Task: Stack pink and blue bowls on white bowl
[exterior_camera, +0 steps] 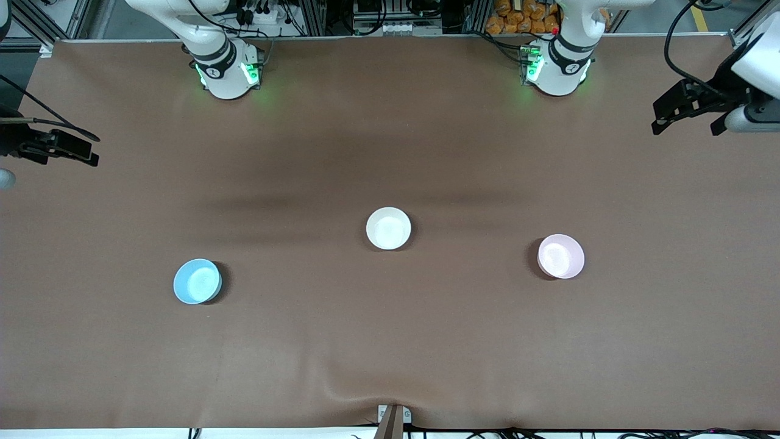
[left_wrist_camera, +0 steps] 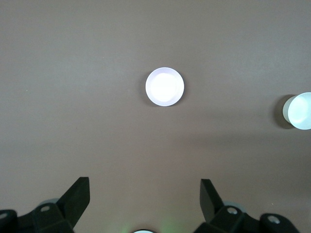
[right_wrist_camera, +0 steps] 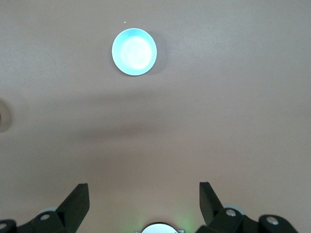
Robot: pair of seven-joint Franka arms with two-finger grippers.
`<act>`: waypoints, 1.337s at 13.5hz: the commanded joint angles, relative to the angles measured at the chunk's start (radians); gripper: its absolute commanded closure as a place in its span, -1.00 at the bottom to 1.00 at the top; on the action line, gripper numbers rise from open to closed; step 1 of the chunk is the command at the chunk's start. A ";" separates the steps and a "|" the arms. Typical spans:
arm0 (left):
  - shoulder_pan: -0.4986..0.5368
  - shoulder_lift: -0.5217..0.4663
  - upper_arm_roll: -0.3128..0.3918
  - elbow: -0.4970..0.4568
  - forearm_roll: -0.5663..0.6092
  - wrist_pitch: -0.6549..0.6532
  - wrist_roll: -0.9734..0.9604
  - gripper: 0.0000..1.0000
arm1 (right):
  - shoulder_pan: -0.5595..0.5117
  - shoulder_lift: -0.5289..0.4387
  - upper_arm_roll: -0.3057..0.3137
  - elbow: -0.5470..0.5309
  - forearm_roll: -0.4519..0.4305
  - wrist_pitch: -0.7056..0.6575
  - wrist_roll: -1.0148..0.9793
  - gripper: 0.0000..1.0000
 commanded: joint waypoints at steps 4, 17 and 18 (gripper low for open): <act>0.028 0.012 0.011 0.022 0.014 -0.018 -0.015 -1.00 | 0.007 -0.009 -0.008 -0.015 0.013 0.005 0.016 -1.00; 0.061 0.047 0.008 -0.015 0.012 -0.018 -0.001 -1.00 | 0.009 -0.009 -0.008 -0.031 0.013 0.012 0.016 -1.00; 0.068 0.052 0.009 -0.033 0.012 -0.014 -0.005 -1.00 | 0.009 -0.009 -0.008 -0.035 0.013 0.012 0.016 -1.00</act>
